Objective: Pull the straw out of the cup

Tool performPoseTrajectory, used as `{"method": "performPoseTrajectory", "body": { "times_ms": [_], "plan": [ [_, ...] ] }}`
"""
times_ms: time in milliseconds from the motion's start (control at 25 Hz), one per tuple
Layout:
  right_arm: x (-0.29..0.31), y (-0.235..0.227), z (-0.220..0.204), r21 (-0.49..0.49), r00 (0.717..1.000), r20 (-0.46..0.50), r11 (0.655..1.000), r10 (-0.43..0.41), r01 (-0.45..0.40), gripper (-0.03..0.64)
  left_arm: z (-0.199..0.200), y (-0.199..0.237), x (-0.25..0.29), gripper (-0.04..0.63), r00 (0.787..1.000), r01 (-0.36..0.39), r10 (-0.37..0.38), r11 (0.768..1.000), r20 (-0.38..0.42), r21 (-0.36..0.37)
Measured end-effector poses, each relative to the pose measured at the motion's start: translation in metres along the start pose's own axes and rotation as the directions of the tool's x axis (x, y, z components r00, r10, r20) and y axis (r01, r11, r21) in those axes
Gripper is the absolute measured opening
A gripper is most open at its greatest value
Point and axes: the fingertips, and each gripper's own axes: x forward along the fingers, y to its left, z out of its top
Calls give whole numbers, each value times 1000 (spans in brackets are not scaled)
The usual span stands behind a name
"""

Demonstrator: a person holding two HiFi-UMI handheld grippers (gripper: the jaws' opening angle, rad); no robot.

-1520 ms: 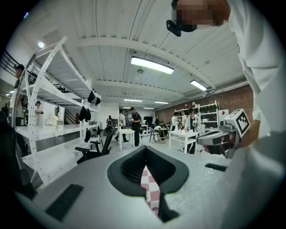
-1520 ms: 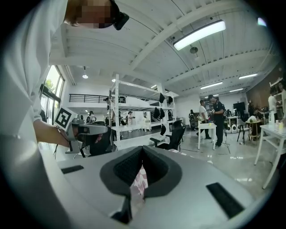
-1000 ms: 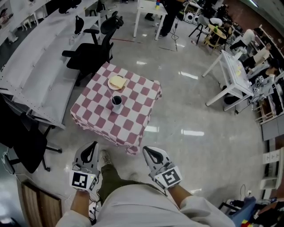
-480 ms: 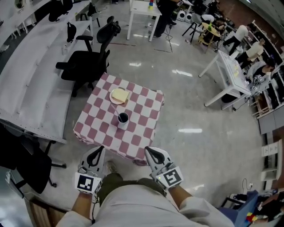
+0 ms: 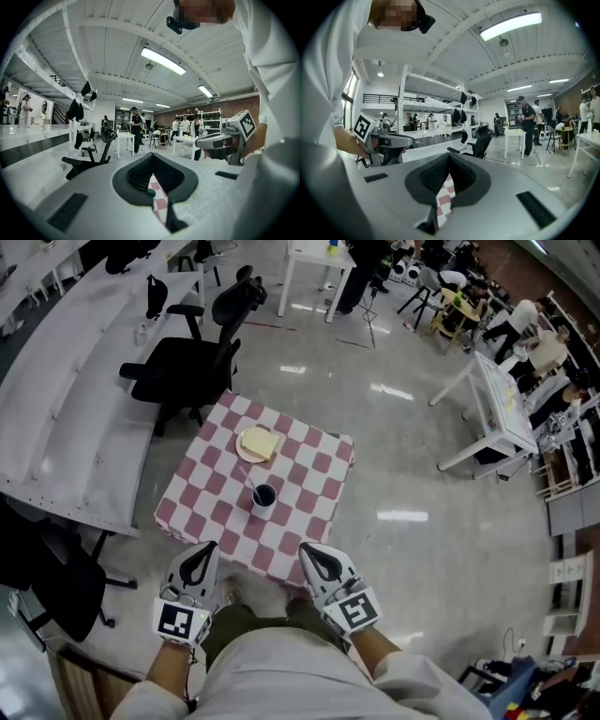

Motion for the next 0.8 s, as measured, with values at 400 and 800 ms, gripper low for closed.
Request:
{"method": "performPoseTrajectory", "body": {
  "times_ms": [400,800],
  "plan": [
    [1,-43,-7,7,992,-5,992,129,-129,37,1,-26,25,4,994,-105,105,994,-15,-28],
    [7,-58,-4,-19,977,12,977,214,-213,150,2,-35,34,4,989,-149,149,988,-23,-28]
  ]
}}
